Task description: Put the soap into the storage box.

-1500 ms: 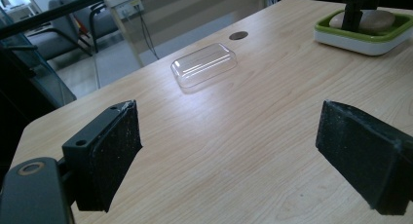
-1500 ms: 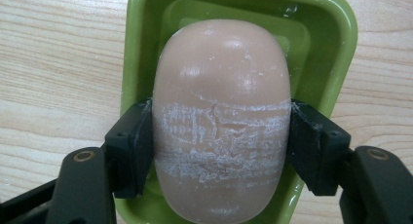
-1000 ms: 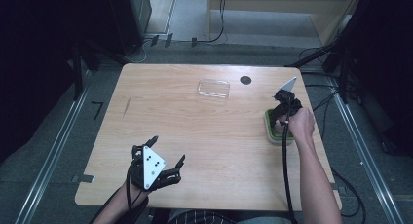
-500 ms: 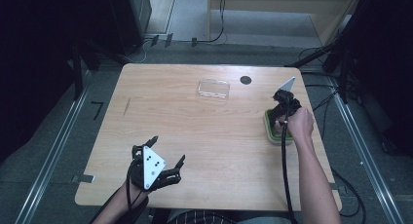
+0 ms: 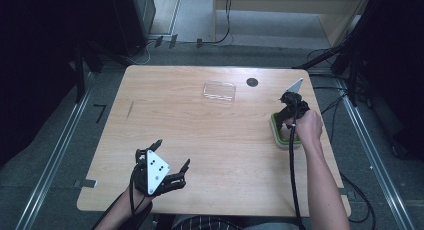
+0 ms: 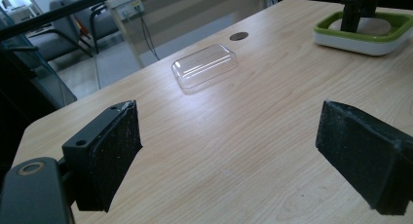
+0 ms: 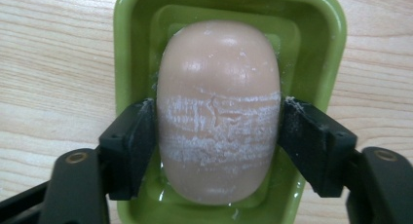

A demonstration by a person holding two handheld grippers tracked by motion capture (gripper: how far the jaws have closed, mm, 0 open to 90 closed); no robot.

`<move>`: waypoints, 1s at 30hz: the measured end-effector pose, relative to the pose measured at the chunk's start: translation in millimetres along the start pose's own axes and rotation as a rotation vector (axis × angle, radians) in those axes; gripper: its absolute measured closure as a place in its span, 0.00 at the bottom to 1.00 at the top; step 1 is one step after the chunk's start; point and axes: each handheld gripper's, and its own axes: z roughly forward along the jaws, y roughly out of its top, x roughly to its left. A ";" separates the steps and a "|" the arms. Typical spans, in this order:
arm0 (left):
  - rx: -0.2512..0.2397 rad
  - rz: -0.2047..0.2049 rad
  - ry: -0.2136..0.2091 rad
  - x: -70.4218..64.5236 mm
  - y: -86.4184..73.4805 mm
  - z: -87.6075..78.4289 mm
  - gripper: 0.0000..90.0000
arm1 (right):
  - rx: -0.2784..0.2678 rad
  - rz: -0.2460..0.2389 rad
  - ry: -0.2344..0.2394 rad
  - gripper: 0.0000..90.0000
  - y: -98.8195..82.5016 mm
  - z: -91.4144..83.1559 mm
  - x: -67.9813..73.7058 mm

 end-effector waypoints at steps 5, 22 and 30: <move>0.001 0.001 -0.002 -0.6 0.4 1.0 0.11 | -0.006 -0.007 0.006 0.25 -4.1 -5.1 -0.8; 0.005 0.007 0.001 -0.5 -0.4 2.4 0.11 | -0.079 -0.076 0.032 0.15 -35.2 -37.7 8.7; 0.013 0.009 0.001 -1.1 0.4 3.1 0.11 | -0.082 -0.088 0.033 0.15 -50.0 -39.1 5.6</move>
